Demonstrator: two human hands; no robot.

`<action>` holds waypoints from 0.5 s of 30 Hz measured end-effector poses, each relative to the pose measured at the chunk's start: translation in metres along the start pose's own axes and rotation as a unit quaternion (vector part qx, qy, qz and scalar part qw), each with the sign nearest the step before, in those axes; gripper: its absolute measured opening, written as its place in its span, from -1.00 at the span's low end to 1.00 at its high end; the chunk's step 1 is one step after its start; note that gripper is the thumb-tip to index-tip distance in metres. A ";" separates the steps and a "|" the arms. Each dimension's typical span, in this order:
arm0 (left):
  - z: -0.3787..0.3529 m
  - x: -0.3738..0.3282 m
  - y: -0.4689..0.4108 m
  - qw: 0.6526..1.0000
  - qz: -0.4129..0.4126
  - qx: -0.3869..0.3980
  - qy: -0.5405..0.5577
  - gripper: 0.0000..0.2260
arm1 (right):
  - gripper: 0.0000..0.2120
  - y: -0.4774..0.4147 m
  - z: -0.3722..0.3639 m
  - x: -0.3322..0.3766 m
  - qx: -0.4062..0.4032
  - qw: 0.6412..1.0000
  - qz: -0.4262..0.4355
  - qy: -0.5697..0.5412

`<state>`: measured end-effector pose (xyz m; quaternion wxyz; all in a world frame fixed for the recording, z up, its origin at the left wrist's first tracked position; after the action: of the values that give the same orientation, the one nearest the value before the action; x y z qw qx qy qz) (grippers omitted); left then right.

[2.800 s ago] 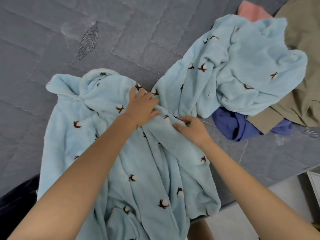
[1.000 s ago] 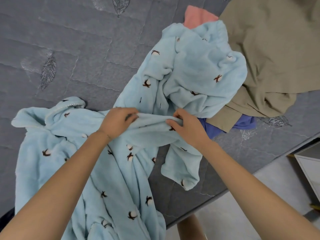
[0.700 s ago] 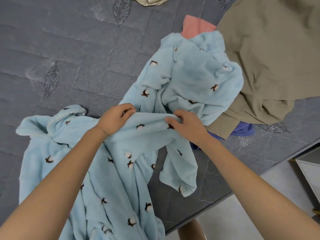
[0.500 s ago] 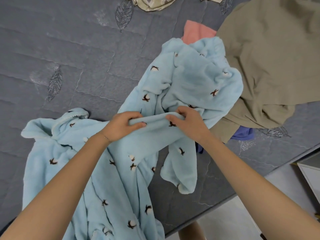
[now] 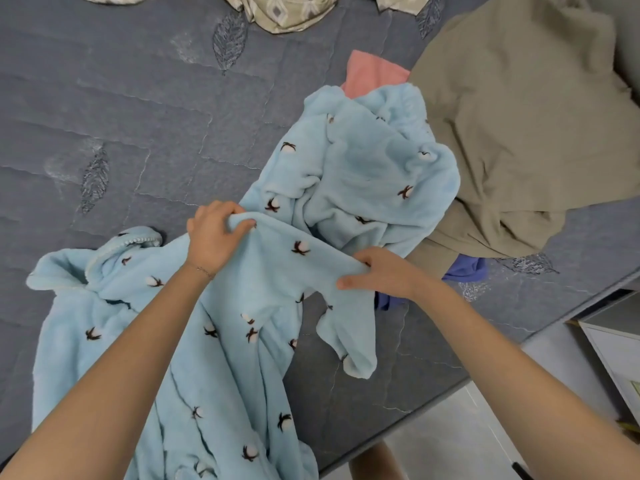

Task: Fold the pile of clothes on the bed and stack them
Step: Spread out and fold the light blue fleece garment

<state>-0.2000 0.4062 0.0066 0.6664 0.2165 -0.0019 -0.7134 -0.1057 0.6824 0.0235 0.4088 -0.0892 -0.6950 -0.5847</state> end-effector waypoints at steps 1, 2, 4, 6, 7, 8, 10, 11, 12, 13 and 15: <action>-0.001 -0.004 0.001 1.000 -0.023 0.015 -0.009 -0.91 | -0.77 0.004 0.003 -0.001 -0.019 1.000 0.012 -0.019; 0.000 -0.010 0.003 0.998 -0.061 0.009 -0.008 -0.92 | -0.72 0.007 0.006 -0.001 -0.041 0.998 0.026 -0.042; 0.007 -0.028 0.009 0.989 -0.141 -0.043 -0.001 -0.84 | -0.63 0.014 0.008 -0.001 -0.084 0.990 0.046 -0.104; 0.013 -0.053 0.017 0.975 -0.208 -0.075 0.009 -0.74 | -0.65 0.021 0.007 0.000 -0.101 0.982 0.061 -0.146; 0.013 -0.069 0.020 0.970 -0.237 -0.053 0.017 -0.70 | -0.69 0.024 0.005 0.001 -0.100 0.981 0.069 -0.153; 0.010 -0.082 0.024 0.965 -0.261 -0.009 0.026 -0.66 | -0.73 0.026 0.004 0.002 -0.098 0.980 0.075 -0.157; 0.000 -0.103 0.029 0.954 -0.288 0.078 0.031 -0.63 | -0.75 0.028 0.005 0.005 -0.097 0.979 0.089 -0.154; -0.004 -0.109 0.029 0.950 -0.289 0.112 0.034 -0.65 | -0.73 0.028 0.008 0.006 -0.098 0.979 0.096 -0.152; -0.007 -0.114 0.028 0.950 -0.275 0.141 0.044 -0.71 | -0.70 0.029 0.011 0.006 -0.099 0.979 0.103 -0.148; -0.008 -0.119 0.027 0.950 -0.253 0.170 0.066 -0.80 | -0.68 0.029 0.015 0.005 -0.098 0.979 0.109 -0.140; -0.009 -0.126 0.025 0.951 -0.220 0.183 0.116 -0.87 | -0.67 0.031 0.023 -0.001 -0.095 0.984 0.107 -0.107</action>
<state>-0.1713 0.5263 0.0442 0.4377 0.4113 -0.0071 -0.7995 -0.0974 0.7121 0.0464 0.3821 -0.2637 -0.6626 -0.5878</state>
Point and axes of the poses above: each hand's wrist, its own y-axis away from the middle knuckle, its own z-axis out of the back of the hand, x = y × z, the point moved 3 cm from there along -y, towards the middle knuckle, and after that the axes turned 15 degrees about -y, right-handed, at the moved point
